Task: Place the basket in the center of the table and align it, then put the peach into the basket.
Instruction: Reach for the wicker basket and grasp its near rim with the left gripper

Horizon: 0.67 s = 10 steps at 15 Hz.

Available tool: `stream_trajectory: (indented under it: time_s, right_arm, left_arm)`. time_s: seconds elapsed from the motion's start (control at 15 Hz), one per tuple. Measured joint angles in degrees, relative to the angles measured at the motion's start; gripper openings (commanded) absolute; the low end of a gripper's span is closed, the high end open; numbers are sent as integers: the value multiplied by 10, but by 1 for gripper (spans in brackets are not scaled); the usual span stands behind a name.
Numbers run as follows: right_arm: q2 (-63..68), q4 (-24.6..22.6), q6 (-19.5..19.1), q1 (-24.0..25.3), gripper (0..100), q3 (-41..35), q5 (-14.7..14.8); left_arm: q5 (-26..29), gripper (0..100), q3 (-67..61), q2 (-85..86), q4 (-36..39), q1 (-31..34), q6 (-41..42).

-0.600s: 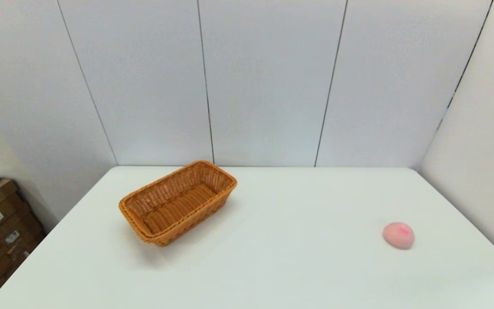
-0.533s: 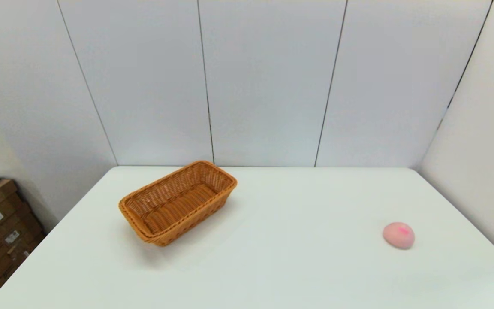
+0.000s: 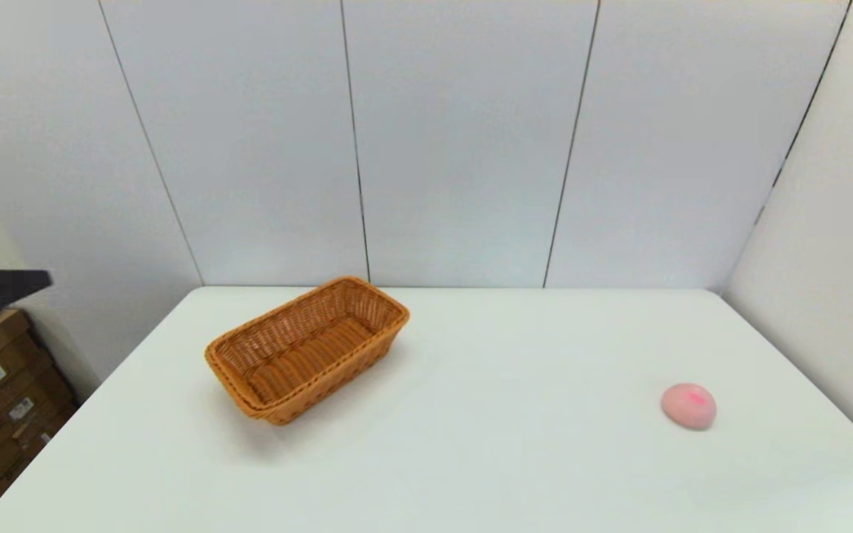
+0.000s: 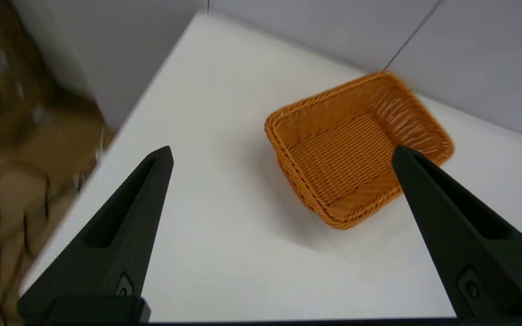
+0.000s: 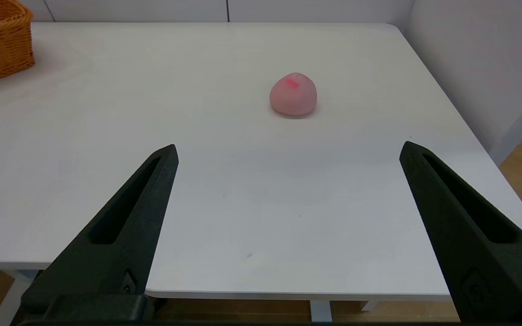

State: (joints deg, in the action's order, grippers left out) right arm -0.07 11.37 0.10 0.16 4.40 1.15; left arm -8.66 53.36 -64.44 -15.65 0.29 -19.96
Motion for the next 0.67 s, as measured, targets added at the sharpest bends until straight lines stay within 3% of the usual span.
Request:
stream_trajectory:
  time_s: [0.33,0.67]
  right_arm:
    - [0,0,0,0,100,0,0]
    - [0,0,0,0,100,0,0]
  left_arm:
    - [-27,100,163,-314,-100,-55,-175]
    - [39,100,245,-469,-189,-81,-290]
